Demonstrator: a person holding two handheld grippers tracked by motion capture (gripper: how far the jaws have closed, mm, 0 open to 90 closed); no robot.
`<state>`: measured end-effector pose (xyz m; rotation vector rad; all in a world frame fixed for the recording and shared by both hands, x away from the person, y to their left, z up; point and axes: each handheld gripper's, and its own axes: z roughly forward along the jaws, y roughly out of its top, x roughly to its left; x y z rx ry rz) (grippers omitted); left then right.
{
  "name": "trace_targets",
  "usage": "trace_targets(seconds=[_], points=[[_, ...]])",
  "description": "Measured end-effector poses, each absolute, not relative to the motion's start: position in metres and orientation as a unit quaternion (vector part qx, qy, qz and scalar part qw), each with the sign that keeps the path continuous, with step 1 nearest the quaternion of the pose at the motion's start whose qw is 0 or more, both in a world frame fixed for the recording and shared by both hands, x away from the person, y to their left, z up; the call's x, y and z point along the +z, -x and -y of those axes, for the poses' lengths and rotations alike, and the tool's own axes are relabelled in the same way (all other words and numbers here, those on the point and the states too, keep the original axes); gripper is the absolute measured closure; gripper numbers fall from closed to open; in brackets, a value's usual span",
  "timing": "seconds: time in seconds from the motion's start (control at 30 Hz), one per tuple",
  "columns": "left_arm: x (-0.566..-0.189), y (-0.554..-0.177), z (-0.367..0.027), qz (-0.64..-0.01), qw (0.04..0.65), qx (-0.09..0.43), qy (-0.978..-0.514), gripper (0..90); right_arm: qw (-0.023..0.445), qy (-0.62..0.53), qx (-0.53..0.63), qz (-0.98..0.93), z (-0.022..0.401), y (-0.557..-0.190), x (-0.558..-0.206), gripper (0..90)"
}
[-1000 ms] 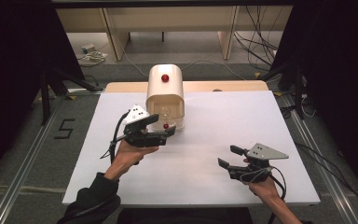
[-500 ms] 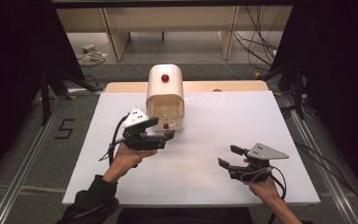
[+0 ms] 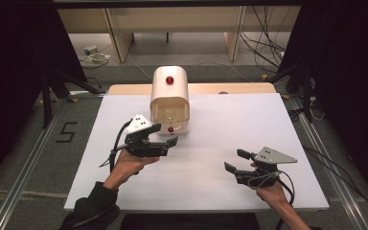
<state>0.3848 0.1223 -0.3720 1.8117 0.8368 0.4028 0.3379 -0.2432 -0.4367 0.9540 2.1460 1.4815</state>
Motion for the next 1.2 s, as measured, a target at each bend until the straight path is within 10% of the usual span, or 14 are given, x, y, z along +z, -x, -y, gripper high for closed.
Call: trace_targets(seconds=[0.37, 0.93, 1.2], points=[[-0.381, -0.383, -0.129, -0.347, 0.511, 0.173, -0.767, 28.8, 0.181, -0.337, 0.524, -0.761, 0.242, -0.338, -0.437, 30.3], [-0.388, -0.381, -0.135, -0.363, 0.488, 0.213, -0.764, 82.8, 0.183, -0.335, 0.52, -0.764, 0.24, -0.338, -0.436, 30.3], [-0.393, -0.386, -0.134, -0.374, 0.481, 0.215, -0.763, 89.1, 0.183, -0.335, 0.519, -0.764, 0.239, -0.338, -0.437, 30.2]])
